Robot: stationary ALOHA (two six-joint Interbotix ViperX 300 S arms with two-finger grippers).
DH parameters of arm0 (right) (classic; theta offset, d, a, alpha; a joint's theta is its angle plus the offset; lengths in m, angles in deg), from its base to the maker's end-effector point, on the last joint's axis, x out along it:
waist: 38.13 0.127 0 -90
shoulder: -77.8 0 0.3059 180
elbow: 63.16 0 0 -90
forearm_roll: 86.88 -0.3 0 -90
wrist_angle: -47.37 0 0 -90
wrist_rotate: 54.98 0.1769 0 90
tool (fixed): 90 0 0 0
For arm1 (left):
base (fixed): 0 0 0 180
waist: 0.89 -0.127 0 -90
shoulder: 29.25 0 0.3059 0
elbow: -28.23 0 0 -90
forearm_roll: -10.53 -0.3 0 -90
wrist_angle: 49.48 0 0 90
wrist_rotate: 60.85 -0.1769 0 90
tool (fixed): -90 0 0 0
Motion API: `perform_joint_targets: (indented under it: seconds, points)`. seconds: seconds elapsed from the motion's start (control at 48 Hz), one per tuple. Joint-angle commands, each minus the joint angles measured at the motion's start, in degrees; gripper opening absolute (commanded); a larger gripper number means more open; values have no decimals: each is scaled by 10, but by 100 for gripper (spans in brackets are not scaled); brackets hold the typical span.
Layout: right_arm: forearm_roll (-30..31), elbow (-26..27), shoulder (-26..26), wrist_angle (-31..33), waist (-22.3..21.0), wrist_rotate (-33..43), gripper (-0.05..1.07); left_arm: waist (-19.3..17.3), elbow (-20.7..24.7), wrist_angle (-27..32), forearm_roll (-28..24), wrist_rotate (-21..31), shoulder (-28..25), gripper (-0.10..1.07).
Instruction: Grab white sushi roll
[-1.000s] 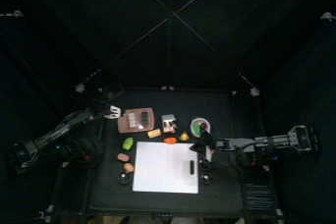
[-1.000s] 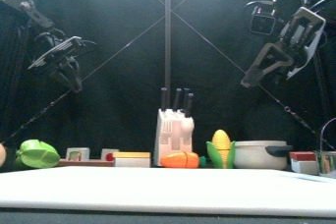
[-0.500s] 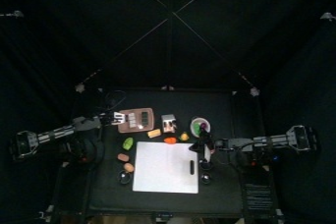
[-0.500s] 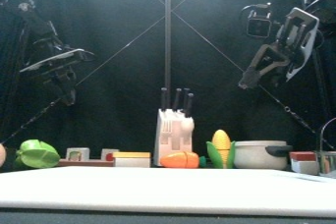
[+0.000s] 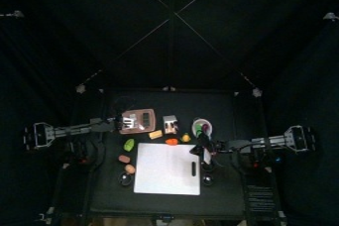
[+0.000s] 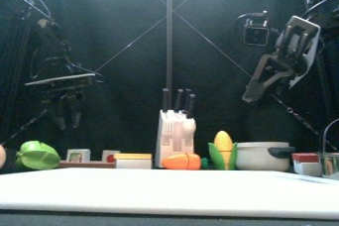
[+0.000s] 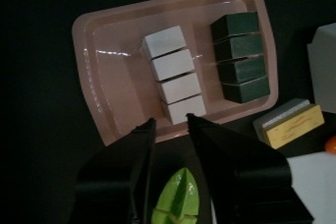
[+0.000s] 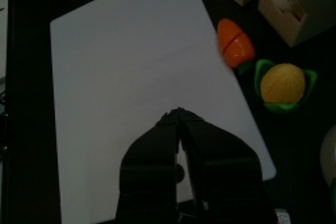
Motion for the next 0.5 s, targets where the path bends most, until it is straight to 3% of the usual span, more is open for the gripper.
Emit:
perform_joint_targets:
  seconds: [0.0, 0.146, 0.479]
  points:
    - [4, 11, -1, 5, 1, -1, 1, -2, 25, -1, -4, 2, -22, 80]
    - [5, 12, -2, 25, 4, -1, 1, -12, 41, -1, -4, 9, -61, 89]
    - [3, 13, -1, 35, 14, -1, 1, -40, 70, 0, -5, 40, -134, 90]
